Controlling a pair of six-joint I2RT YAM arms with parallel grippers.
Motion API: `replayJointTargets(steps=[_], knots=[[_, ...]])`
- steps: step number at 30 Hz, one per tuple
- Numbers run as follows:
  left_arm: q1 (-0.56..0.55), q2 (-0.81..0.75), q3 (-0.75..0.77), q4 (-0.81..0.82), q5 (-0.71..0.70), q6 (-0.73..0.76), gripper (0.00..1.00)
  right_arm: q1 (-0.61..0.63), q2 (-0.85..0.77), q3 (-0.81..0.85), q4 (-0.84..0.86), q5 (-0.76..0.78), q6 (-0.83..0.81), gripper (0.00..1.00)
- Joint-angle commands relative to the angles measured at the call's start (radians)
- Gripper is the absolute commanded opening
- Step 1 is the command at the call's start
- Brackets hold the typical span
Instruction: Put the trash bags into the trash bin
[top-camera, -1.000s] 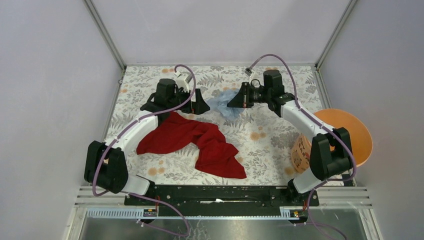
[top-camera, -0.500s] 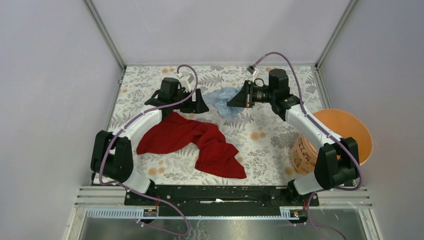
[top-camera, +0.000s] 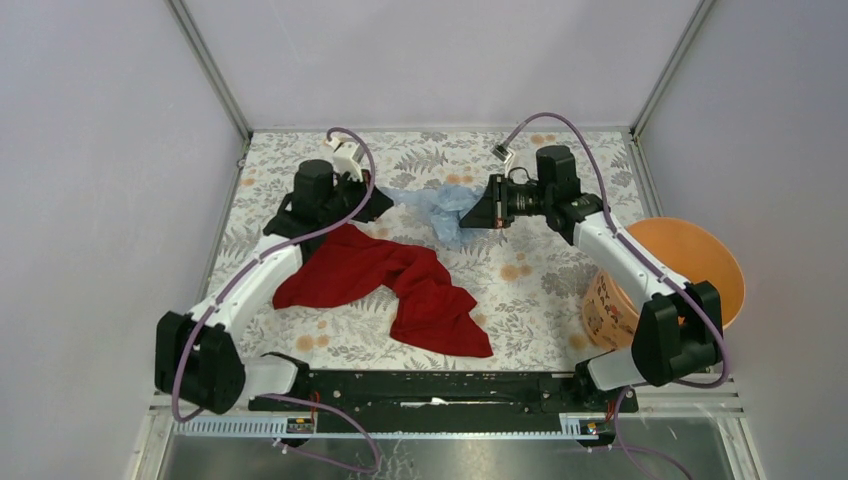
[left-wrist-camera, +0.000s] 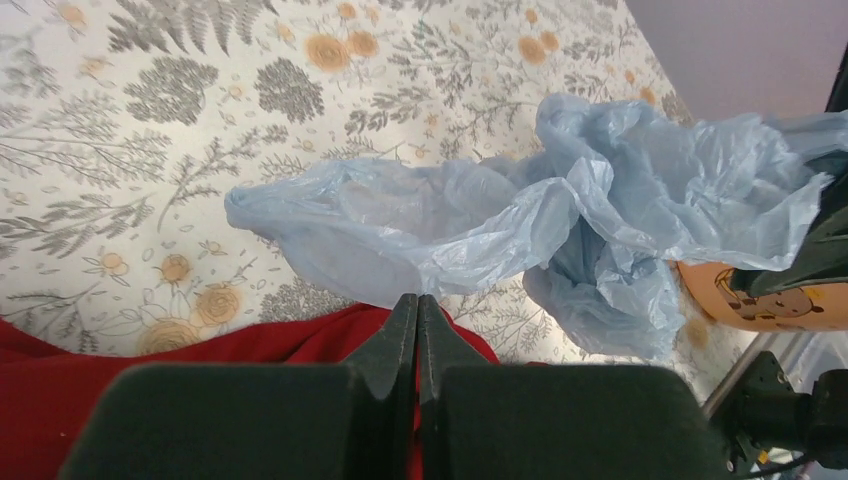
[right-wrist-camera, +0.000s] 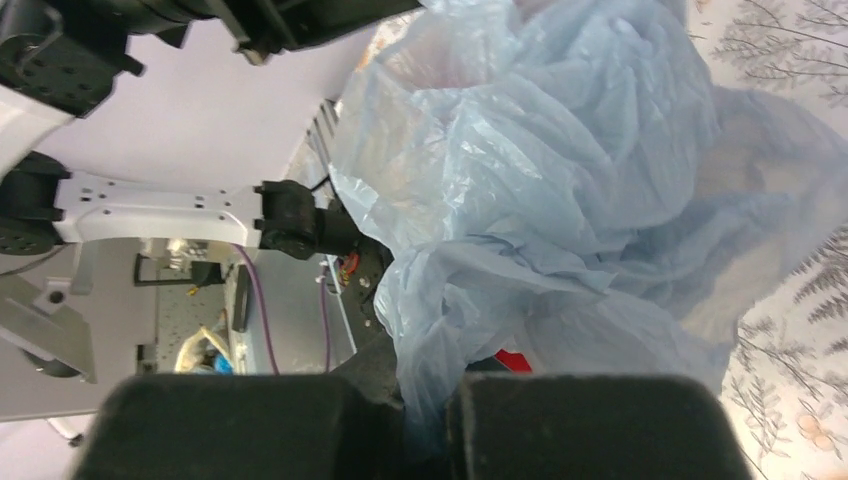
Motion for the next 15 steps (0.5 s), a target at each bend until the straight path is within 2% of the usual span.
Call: replayJointTargets(steps=[1, 6, 7, 8, 10, 11, 13, 15], knots=[[0.003, -0.087, -0.046, 0.108, -0.066, 0.01, 0.0, 0.006, -0.079, -0.005, -0.116, 0.085, -0.135, 0.0], [0.003, -0.056, -0.026, 0.103, -0.039, -0.007, 0.0, 0.006, -0.105, -0.016, -0.102, 0.17, -0.186, 0.0], [0.003, -0.047, -0.023, 0.103, -0.015, -0.013, 0.07, 0.006, -0.112, -0.031, -0.076, 0.183, -0.194, 0.0], [0.003, -0.036, -0.02, 0.103, 0.003, -0.027, 0.26, 0.006, -0.122, -0.055, -0.018, 0.184, -0.191, 0.0], [0.003, -0.016, -0.026, 0.124, 0.035, -0.096, 0.72, 0.007, -0.137, -0.122, 0.15, 0.165, -0.196, 0.0], [0.003, -0.003, -0.032, 0.147, 0.056, -0.148, 0.86, 0.007, -0.145, -0.17, 0.287, 0.147, -0.193, 0.0], [0.011, 0.024, -0.042, 0.171, 0.115, -0.283, 0.98, 0.008, -0.16, -0.244, 0.434, 0.177, -0.189, 0.0], [0.026, 0.037, -0.078, 0.206, 0.163, -0.442, 0.99, 0.008, -0.157, -0.247, 0.452, 0.18, -0.216, 0.0]])
